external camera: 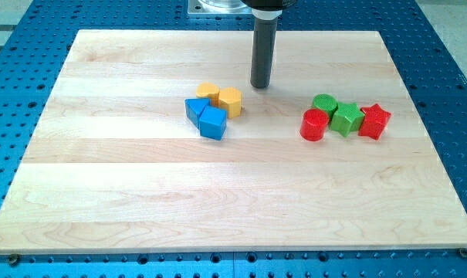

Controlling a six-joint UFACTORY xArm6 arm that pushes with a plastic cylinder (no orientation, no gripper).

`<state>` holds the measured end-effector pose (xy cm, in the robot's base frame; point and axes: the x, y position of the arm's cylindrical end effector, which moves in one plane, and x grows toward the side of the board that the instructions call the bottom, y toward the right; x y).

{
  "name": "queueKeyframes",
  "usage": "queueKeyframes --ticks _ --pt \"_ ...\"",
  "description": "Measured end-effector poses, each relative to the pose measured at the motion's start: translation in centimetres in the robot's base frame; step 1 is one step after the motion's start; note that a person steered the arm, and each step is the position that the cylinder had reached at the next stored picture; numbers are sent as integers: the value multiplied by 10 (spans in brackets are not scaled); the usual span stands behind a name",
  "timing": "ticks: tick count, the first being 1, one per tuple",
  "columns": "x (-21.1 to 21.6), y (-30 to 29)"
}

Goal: Move the red star towards the bottom right

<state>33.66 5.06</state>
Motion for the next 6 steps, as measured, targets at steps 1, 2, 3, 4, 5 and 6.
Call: queueKeyframes --ticks 1,2,3,4,5,6 --pt "8 1" --pt "21 39" --pt "14 98" --pt "27 151" --pt "76 165" --pt "130 160"
